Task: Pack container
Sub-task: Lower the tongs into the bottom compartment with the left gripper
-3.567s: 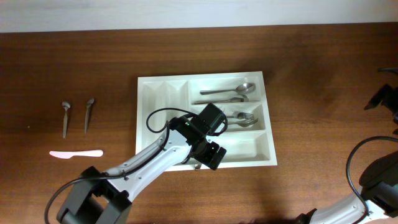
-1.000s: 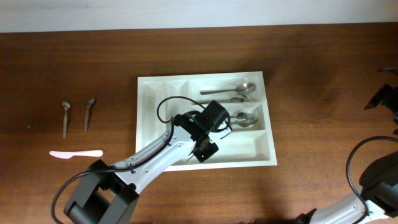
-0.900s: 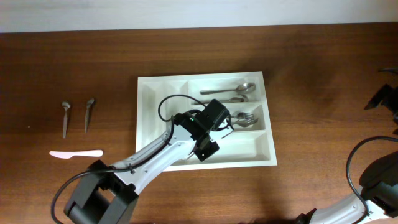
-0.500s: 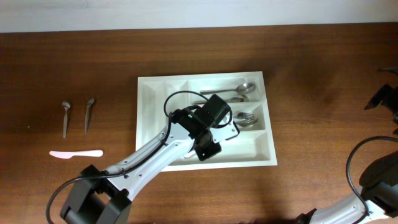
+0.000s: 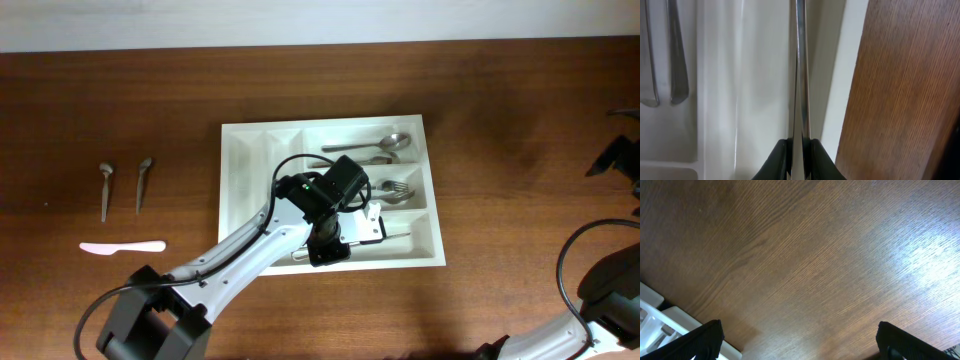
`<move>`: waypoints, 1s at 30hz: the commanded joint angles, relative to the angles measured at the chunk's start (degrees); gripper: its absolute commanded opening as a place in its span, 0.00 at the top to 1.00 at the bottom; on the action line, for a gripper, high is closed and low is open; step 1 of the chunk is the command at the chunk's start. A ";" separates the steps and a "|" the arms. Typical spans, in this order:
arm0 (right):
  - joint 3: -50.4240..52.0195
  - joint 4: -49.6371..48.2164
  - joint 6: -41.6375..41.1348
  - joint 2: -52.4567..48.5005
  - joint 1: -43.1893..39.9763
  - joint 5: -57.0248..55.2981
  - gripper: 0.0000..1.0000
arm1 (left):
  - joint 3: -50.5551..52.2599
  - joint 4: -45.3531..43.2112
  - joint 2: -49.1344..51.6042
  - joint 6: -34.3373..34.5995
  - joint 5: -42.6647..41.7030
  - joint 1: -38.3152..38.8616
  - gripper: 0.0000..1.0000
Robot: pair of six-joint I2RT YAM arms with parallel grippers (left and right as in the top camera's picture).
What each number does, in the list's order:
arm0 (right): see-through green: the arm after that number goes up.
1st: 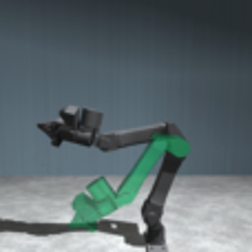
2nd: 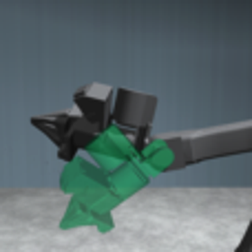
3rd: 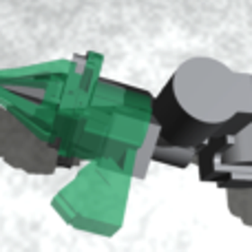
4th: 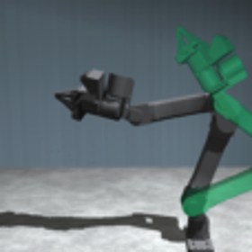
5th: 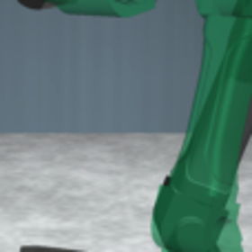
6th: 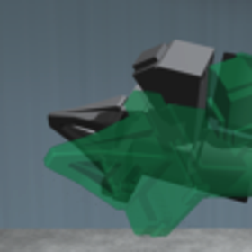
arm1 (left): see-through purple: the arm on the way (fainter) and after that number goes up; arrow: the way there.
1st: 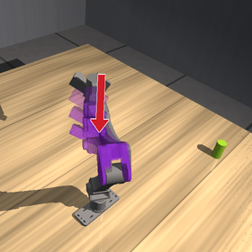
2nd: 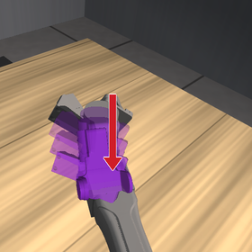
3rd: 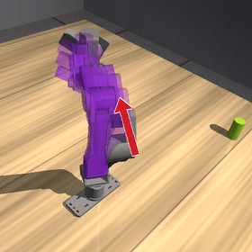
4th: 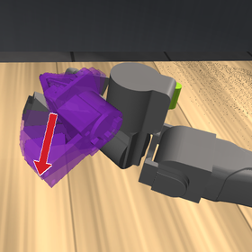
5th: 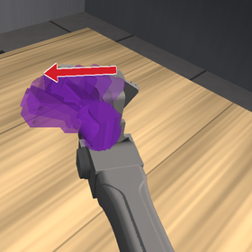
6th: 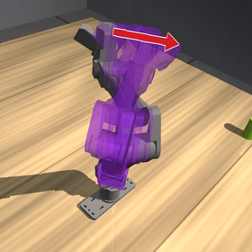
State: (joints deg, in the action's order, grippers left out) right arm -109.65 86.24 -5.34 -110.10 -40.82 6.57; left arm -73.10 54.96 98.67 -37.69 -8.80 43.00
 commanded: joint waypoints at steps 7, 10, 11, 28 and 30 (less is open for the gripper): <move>0.15 -0.15 0.44 -0.31 0.31 0.33 0.01 | -1.20 -1.88 -1.62 -7.02 -1.49 0.02 0.98; 0.15 -0.15 0.44 -0.31 0.31 0.33 0.01 | -1.20 -2.99 -1.62 -6.99 -1.49 0.02 0.93; 0.15 -0.15 0.44 -0.31 0.31 0.33 0.01 | -1.20 -3.15 -1.62 -6.99 -1.49 0.02 0.90; 0.15 -0.15 0.44 -0.31 0.31 0.33 0.01 | -1.20 -3.30 -1.62 -6.99 -1.49 0.02 0.35; 0.15 -0.15 0.44 -0.31 0.31 0.33 0.01 | -1.20 -3.30 -1.62 -6.99 -1.49 0.02 0.29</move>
State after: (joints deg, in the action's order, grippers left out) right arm -109.65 86.21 -5.34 -110.10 -40.82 6.57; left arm -73.10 51.77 98.67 -44.12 -9.26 43.00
